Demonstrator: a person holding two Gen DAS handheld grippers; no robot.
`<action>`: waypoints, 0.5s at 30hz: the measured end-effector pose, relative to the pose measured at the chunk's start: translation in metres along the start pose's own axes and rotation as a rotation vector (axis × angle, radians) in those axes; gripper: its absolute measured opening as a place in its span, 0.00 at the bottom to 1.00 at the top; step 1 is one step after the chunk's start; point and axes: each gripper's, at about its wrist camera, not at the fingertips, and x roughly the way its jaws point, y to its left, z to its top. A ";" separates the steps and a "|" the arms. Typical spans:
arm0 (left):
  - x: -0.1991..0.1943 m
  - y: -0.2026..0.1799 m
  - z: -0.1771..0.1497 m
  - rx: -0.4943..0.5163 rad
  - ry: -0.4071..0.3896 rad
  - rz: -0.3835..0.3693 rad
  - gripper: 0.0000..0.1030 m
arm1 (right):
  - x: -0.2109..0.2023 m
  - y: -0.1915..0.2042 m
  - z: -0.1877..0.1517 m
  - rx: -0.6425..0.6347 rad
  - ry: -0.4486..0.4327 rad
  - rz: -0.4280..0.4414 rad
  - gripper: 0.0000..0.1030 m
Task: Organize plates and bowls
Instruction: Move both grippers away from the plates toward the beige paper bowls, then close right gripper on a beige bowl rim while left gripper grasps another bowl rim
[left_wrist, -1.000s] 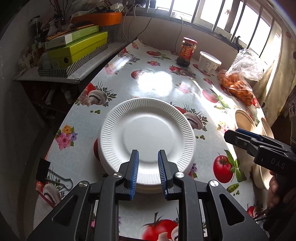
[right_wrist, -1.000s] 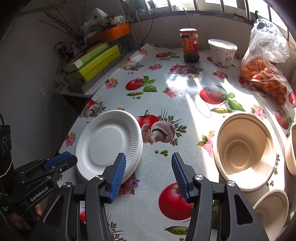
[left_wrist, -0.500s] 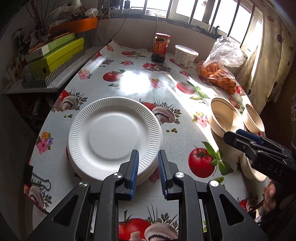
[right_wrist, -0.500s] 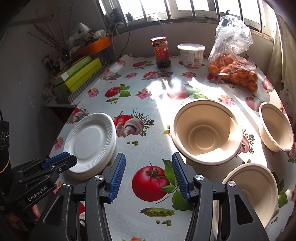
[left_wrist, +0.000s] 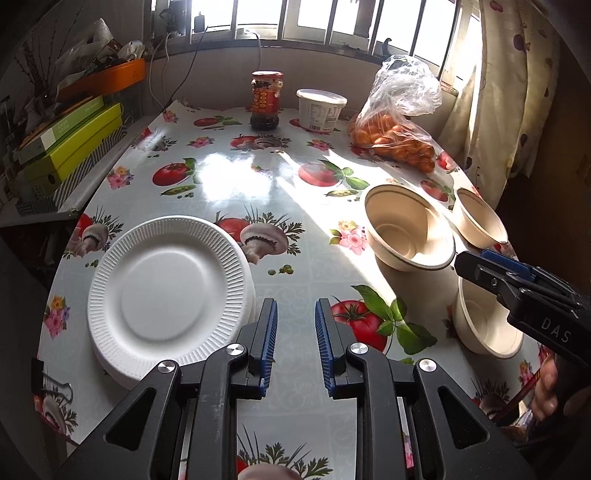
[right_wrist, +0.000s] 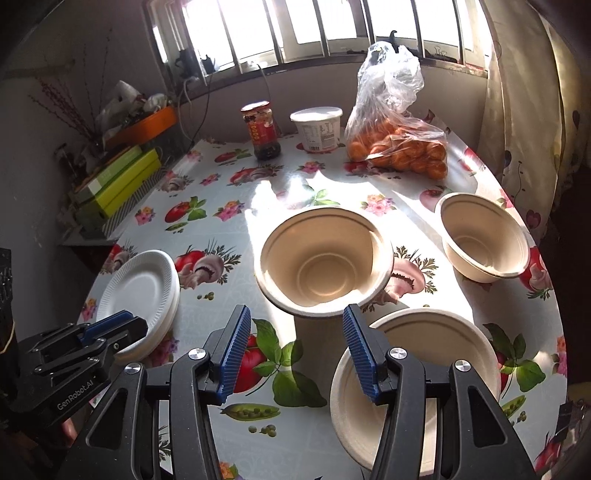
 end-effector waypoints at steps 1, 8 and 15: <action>0.002 -0.003 0.001 0.005 0.002 -0.004 0.21 | -0.002 -0.004 0.000 0.006 -0.006 -0.010 0.51; 0.014 -0.019 0.009 0.025 0.016 -0.042 0.21 | -0.009 -0.029 -0.002 0.047 -0.029 -0.057 0.51; 0.027 -0.035 0.017 0.034 0.030 -0.103 0.21 | -0.016 -0.056 -0.002 0.079 -0.052 -0.089 0.51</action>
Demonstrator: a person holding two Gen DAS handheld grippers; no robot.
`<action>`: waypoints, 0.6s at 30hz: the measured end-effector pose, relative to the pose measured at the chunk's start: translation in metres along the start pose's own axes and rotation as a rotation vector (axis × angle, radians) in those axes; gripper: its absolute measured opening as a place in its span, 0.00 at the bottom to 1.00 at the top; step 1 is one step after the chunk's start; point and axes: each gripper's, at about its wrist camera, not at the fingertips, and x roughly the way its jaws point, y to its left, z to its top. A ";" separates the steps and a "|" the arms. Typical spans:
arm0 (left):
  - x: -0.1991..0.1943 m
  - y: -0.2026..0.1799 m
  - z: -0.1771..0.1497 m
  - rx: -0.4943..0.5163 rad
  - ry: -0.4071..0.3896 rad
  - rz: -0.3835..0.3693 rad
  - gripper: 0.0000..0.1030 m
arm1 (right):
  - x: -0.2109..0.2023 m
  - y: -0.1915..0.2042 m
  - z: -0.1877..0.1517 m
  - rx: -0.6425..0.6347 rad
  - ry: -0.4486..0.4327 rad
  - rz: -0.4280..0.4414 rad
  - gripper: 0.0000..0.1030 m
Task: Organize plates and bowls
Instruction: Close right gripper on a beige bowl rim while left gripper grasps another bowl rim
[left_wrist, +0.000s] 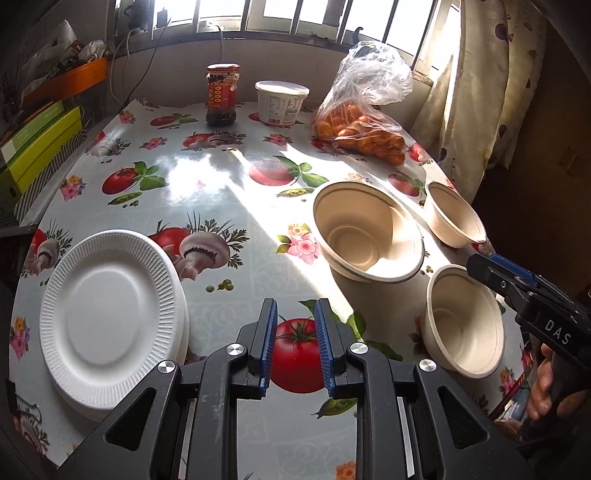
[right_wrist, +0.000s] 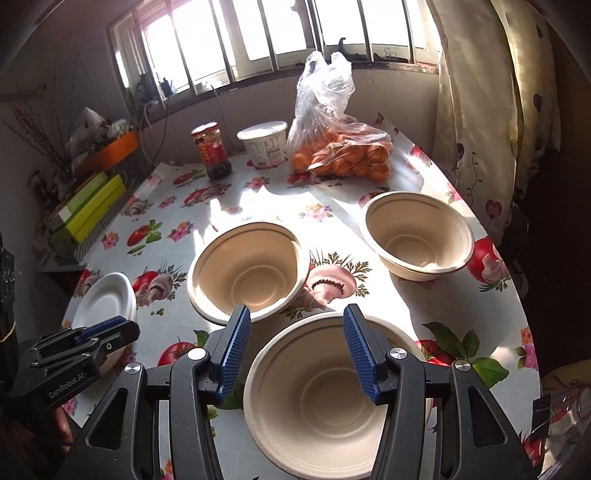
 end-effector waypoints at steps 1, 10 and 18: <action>0.003 -0.002 0.002 0.001 0.004 -0.006 0.21 | 0.000 -0.004 0.001 0.006 -0.001 0.000 0.51; 0.023 -0.012 0.016 -0.003 0.032 -0.030 0.21 | 0.008 -0.026 0.008 0.025 0.009 -0.021 0.51; 0.037 -0.018 0.033 0.000 0.037 -0.034 0.21 | 0.021 -0.017 0.020 -0.046 0.014 0.009 0.51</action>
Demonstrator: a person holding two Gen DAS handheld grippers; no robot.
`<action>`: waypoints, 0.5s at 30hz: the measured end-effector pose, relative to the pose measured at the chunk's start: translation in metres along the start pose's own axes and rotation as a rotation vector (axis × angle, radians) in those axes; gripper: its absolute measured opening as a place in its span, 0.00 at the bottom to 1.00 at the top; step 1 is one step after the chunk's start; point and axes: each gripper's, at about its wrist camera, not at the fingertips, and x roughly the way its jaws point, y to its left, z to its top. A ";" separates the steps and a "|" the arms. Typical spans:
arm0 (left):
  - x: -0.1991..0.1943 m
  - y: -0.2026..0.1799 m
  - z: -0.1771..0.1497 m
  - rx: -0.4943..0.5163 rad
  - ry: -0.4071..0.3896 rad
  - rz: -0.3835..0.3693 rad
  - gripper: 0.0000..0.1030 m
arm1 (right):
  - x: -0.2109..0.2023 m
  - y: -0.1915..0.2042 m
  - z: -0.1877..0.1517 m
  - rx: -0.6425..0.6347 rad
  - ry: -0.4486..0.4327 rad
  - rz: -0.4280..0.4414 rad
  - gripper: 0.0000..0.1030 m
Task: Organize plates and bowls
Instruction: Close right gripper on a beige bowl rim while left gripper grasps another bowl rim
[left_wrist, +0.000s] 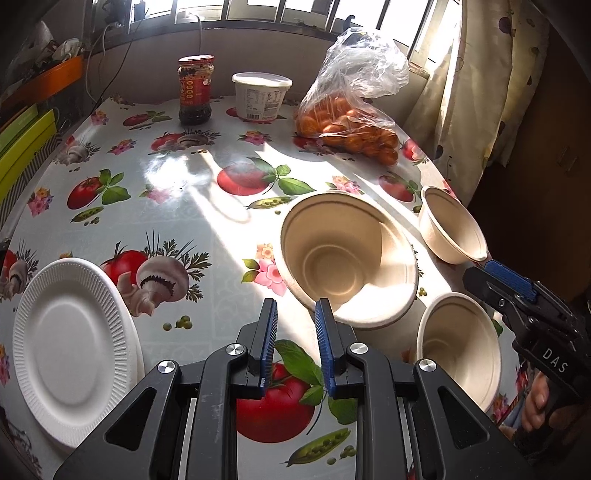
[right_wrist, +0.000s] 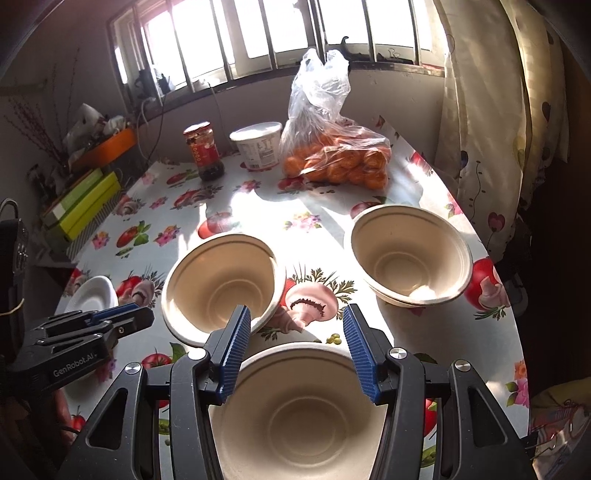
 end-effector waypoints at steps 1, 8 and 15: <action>0.003 0.001 0.003 -0.003 0.002 -0.001 0.21 | 0.003 0.000 0.001 0.000 0.004 0.005 0.51; 0.016 0.010 0.013 -0.042 0.021 -0.009 0.21 | 0.019 0.001 0.006 0.022 0.033 0.029 0.38; 0.025 0.015 0.022 -0.054 0.023 -0.031 0.21 | 0.031 0.003 0.008 0.048 0.059 0.065 0.25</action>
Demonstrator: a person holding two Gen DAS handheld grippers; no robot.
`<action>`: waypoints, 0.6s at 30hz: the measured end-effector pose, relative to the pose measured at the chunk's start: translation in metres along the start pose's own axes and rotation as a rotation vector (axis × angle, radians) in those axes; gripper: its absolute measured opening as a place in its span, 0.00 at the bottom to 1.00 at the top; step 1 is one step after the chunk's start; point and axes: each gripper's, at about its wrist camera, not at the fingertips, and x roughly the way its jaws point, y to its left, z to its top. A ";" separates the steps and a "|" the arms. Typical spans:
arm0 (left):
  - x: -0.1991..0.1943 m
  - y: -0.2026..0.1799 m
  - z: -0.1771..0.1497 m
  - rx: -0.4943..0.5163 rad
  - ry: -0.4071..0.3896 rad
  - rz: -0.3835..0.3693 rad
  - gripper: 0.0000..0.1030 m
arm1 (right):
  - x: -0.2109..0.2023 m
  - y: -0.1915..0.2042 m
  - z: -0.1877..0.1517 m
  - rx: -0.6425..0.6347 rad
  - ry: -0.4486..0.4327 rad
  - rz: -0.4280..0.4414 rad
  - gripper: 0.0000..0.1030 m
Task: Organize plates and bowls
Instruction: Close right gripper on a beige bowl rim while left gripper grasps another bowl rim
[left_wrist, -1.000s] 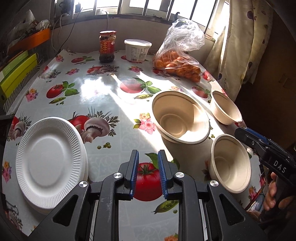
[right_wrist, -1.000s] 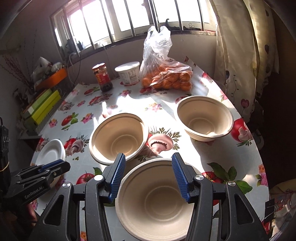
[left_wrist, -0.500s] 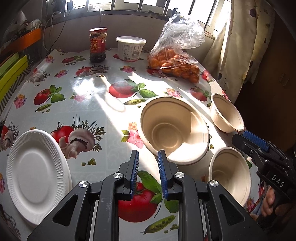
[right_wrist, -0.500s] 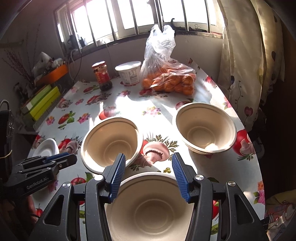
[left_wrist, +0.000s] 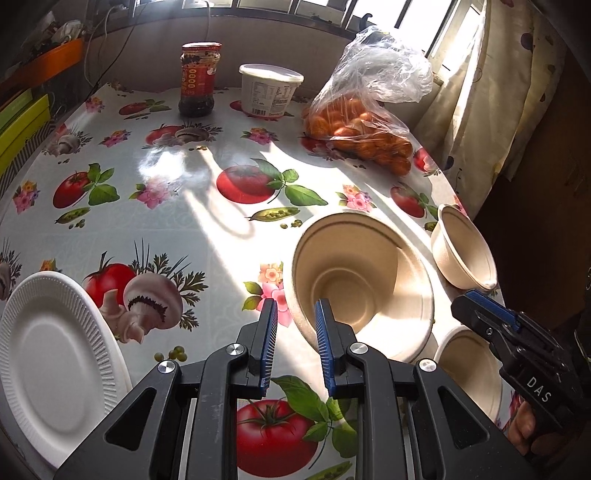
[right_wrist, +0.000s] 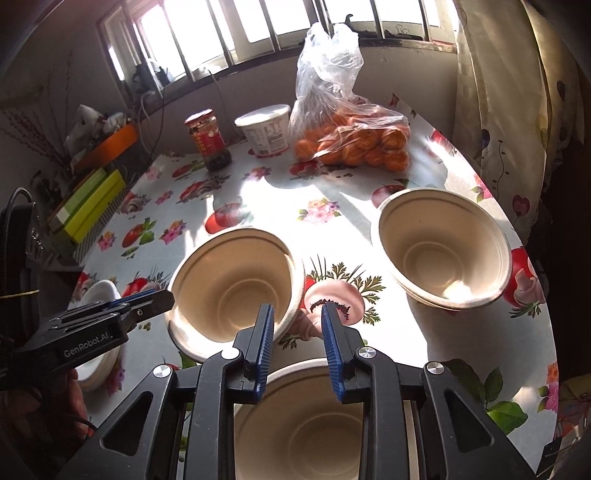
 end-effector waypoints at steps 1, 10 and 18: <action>0.002 0.000 0.001 -0.002 0.007 -0.003 0.21 | 0.002 0.000 0.001 0.007 0.004 0.006 0.25; 0.011 0.002 0.003 -0.006 0.029 -0.042 0.21 | 0.018 0.000 -0.001 0.039 0.042 0.027 0.21; 0.015 0.003 0.004 0.002 0.033 -0.059 0.21 | 0.025 -0.004 -0.001 0.067 0.056 0.050 0.17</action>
